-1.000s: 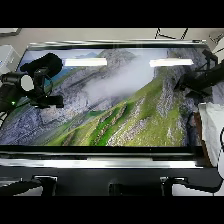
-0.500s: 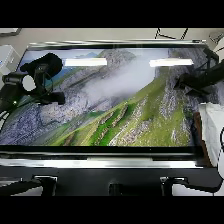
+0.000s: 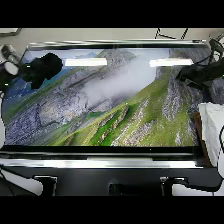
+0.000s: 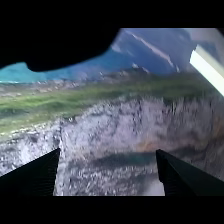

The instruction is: Fold the clothes and pants, and hang the long-sleeved shirts on hangers.

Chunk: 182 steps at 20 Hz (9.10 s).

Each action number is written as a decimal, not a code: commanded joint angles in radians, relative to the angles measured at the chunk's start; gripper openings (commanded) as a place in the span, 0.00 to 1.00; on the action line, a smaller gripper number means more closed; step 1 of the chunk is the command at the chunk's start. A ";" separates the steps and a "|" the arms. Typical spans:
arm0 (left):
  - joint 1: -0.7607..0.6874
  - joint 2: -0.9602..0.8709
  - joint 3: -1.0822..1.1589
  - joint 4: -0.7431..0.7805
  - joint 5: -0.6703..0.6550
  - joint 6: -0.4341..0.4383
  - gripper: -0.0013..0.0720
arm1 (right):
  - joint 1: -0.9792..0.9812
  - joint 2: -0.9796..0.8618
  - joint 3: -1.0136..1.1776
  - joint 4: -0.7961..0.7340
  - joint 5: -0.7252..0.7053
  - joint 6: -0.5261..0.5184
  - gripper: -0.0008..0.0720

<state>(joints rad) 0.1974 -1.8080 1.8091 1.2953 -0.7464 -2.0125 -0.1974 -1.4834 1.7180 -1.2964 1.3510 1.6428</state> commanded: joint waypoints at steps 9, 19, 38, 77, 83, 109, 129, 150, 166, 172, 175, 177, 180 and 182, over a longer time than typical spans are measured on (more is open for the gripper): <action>0.251 -0.352 0.130 -0.327 0.053 -0.082 0.98 | 0.002 -0.040 0.000 0.002 0.015 -0.009 0.97; 0.179 -0.436 0.130 -0.396 0.421 -0.083 0.97 | 0.002 -0.040 0.000 0.003 0.100 -0.005 0.97; -0.494 0.369 -0.062 -0.252 -0.281 0.701 0.04 | 0.002 0.108 0.003 0.024 -0.084 -0.009 0.93; -0.153 0.573 -1.204 -0.354 -0.260 0.594 0.60 | 0.002 0.248 -0.875 0.174 0.003 -0.113 0.93; -0.180 0.614 -1.203 -0.353 -0.282 0.652 0.04 | 0.002 0.248 -0.989 0.247 -0.168 -0.119 0.96; -0.180 1.065 0.004 -0.269 -0.082 0.650 0.04 | 0.002 0.546 0.049 0.329 -0.436 -0.127 0.06; -0.180 0.756 -0.470 -0.139 0.014 0.573 0.04 | 0.002 0.189 -0.004 0.151 -0.338 -0.024 0.06; 0.217 0.233 -0.564 -0.287 -0.572 0.568 0.69 | -0.197 -0.163 -0.068 0.028 0.294 0.039 0.69; 0.074 0.145 -0.813 -0.679 -0.252 0.771 0.30 | -0.196 -0.052 -0.332 0.078 0.253 -0.025 0.69; 0.097 0.186 -0.811 -0.675 -0.272 0.803 0.04 | -0.167 -0.052 -0.561 0.140 0.188 -0.080 0.69; 0.105 0.230 -0.811 -0.642 -0.297 0.809 0.04 | -0.085 -0.052 -0.664 0.166 0.064 -0.113 0.70; 0.105 0.254 -0.811 -0.632 -0.312 0.809 0.04 | -0.056 -0.054 -0.703 0.200 -0.012 -0.114 0.70; 0.106 0.273 -0.811 -0.632 -0.338 0.809 0.04 | -0.013 -0.067 -0.733 0.261 -0.106 -0.114 0.68; 0.106 0.286 -0.811 -0.632 -0.346 0.809 0.04 | 0.021 -0.074 -0.732 0.279 -0.146 -0.104 0.44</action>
<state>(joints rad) 0.3027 -1.5429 0.9981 0.6571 -1.0710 -1.2060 -0.2222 -1.5478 1.0073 -1.0641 1.3022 1.5333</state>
